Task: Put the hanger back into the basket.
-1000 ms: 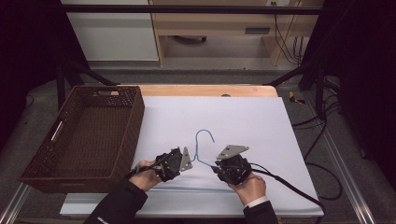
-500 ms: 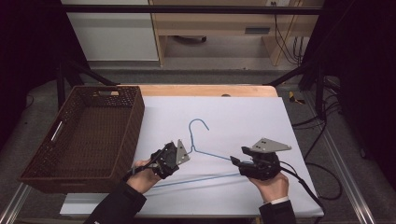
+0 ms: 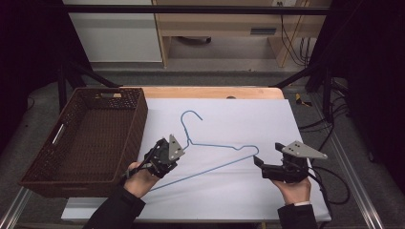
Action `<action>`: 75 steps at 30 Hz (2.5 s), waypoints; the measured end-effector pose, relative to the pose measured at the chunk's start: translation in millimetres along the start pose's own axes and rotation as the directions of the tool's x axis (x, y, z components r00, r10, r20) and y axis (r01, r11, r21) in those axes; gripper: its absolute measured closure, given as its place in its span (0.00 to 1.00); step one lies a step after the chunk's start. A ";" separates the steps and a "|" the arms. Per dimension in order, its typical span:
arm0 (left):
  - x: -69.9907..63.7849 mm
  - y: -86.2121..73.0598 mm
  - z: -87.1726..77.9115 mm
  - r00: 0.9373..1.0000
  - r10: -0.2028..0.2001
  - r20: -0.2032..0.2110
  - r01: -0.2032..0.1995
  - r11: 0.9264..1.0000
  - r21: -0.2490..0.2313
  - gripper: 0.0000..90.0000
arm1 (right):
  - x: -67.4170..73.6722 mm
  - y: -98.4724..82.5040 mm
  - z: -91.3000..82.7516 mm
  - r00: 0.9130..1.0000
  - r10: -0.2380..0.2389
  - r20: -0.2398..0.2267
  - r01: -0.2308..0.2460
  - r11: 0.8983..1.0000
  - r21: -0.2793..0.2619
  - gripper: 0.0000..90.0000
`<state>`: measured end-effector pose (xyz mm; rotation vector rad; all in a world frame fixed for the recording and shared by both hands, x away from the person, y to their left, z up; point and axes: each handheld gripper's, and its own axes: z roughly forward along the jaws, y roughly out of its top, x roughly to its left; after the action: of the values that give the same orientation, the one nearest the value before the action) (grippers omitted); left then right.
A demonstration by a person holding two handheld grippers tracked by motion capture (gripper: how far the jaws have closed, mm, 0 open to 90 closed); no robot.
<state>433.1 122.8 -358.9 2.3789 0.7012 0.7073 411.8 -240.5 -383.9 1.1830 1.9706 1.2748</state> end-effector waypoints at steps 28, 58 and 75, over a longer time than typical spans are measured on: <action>73.9 18.7 -88.3 0.984 -0.141 -0.108 0.127 0.984 -0.129 0.96 | -21.0 -10.4 -8.8 0.998 0.018 0.055 -0.016 0.999 -0.043 0.04; 146.4 -28.7 -141.9 0.931 -0.259 -0.256 0.227 0.963 -0.148 0.96 | -18.7 -10.7 -7.6 0.998 0.004 0.057 -0.001 0.999 -0.054 0.01; 184.5 -69.1 -136.4 0.894 -0.310 -0.324 0.295 0.951 -0.096 0.96 | -18.0 -10.6 -7.0 0.998 0.001 0.063 0.002 0.999 -0.051 0.01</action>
<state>461.4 332.6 -246.6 2.0595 1.1578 0.9882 411.1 -261.3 -391.3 1.1830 1.8826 1.2646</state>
